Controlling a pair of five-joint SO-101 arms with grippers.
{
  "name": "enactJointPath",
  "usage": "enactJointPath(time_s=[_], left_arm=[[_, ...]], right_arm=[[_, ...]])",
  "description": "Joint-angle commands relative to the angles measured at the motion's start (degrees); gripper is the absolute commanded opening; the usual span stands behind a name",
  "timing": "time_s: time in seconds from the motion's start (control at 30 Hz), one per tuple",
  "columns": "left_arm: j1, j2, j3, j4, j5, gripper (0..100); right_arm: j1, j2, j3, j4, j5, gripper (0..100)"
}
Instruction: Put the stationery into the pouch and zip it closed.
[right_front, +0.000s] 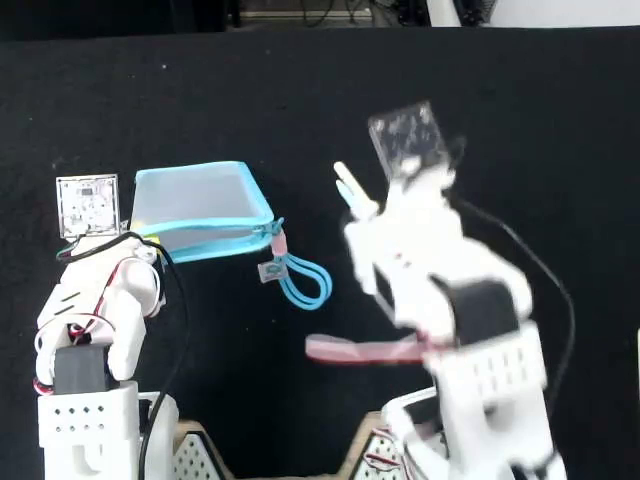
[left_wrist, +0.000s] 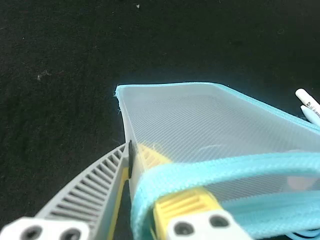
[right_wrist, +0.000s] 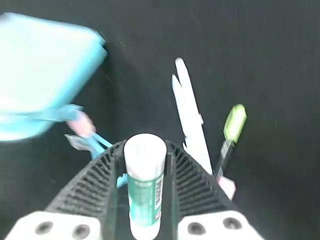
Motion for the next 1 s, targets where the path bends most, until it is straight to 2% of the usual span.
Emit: enactJointPath(time_s=[0.0, 0.23, 0.47, 0.7, 0.97], left_arm=[[-0.4, -0.7, -0.66, -0.79, 0.18, 3], [-0.4, -0.7, -0.66, -0.79, 0.26, 3], [-0.4, -0.7, -0.66, -0.79, 0.35, 3], [-0.4, -0.7, -0.66, -0.79, 0.35, 3], [-0.4, -0.7, -0.66, -0.79, 0.35, 3]], right_arm=[[-7.47, -9.45, 1.19, -4.84, -0.26, 1.1], [-17.67, -20.26, 9.63, -17.85, -0.18, 1.2], [-25.93, -23.16, 20.35, -33.67, -0.18, 1.2], [-27.52, -22.99, 26.59, -48.62, -0.18, 1.2], [-27.25, -22.9, 28.97, -52.31, -0.09, 1.2]])
